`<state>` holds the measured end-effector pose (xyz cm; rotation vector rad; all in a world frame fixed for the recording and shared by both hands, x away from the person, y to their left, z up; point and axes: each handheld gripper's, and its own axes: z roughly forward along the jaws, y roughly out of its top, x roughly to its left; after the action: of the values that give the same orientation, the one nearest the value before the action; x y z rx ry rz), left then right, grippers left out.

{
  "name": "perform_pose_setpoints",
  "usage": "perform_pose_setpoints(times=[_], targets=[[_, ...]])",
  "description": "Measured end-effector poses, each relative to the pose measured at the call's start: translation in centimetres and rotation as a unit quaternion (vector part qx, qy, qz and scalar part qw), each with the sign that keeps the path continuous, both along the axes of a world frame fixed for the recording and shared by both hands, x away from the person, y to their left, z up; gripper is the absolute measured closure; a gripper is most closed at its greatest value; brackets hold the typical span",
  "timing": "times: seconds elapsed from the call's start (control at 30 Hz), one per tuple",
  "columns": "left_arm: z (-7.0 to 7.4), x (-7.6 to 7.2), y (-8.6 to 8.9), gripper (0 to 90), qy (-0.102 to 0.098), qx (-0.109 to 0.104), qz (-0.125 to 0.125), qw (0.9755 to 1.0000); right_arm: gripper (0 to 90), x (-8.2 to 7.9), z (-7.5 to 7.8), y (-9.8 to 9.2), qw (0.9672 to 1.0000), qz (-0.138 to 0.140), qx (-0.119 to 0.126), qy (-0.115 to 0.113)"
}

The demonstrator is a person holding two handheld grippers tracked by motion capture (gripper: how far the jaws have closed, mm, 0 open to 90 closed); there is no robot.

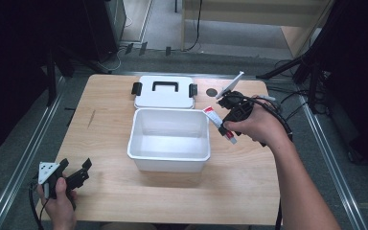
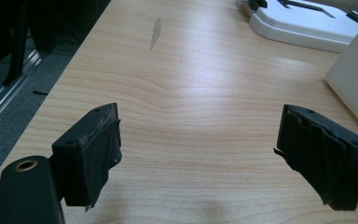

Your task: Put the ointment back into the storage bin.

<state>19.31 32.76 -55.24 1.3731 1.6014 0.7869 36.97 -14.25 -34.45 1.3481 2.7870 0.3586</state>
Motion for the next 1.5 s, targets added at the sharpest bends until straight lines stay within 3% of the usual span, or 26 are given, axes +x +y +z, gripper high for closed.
perform_pose_setpoints(times=[0.23, 0.67, 1.07, 1.3, 1.5], targets=[[0.0, 0.0, 0.0, 14.2, 0.0, 0.001, -0.001, 1.0, 72.5, 0.0, 0.4, 2.0, 0.9998, 0.018, 0.004, 0.002], [0.0, 0.0, 0.0, 14.2, 0.0, -0.001, -0.001, 1.0, 72.3, 1.3, -1.5, 6.7, 0.9986, 0.049, 0.019, 0.005], [0.0, 0.0, 0.1, 14.3, -0.001, -0.004, -0.002, 1.0, 72.3, 2.2, -4.5, 7.8, 0.9977, 0.066, 0.014, 0.012], [0.0, 0.0, 0.1, 14.2, 0.0, -0.003, -0.002, 1.0, 72.3, 2.4, -6.1, 7.8, 0.9979, 0.063, -0.001, 0.017], [0.0, 0.0, 0.1, 14.2, 0.0, -0.003, -0.002, 1.0, 72.2, 2.3, -7.1, 8.2, 0.9969, 0.077, -0.017, 0.008]])
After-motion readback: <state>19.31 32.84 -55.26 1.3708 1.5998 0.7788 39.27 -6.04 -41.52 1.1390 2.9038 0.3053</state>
